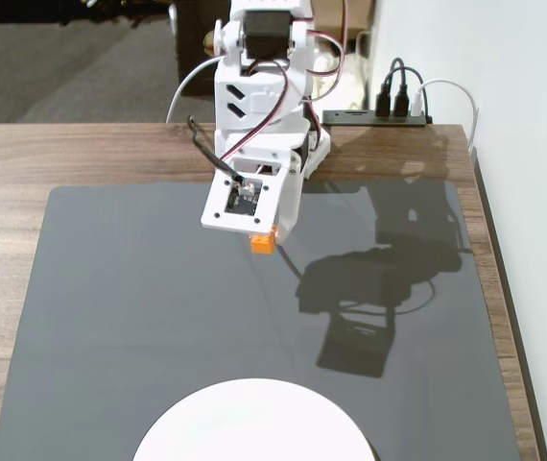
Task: Grasp a lego block and put it on the plate.
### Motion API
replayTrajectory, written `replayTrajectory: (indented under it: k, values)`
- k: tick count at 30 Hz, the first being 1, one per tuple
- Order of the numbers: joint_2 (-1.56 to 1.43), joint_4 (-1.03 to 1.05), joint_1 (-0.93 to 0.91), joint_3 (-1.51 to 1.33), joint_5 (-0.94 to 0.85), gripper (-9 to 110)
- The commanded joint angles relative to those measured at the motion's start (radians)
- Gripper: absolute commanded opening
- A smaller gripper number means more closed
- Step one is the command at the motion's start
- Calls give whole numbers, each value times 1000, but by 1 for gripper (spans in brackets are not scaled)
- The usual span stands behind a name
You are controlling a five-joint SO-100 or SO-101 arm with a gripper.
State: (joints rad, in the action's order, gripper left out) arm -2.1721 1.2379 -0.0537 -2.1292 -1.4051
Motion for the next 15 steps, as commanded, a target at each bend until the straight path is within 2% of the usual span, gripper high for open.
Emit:
replayTrajectory:
  k: [1, 15]
  values:
    - [6, -41, -21, 95, -14, 7]
    - [238, -115, -48, 531, -18, 7]
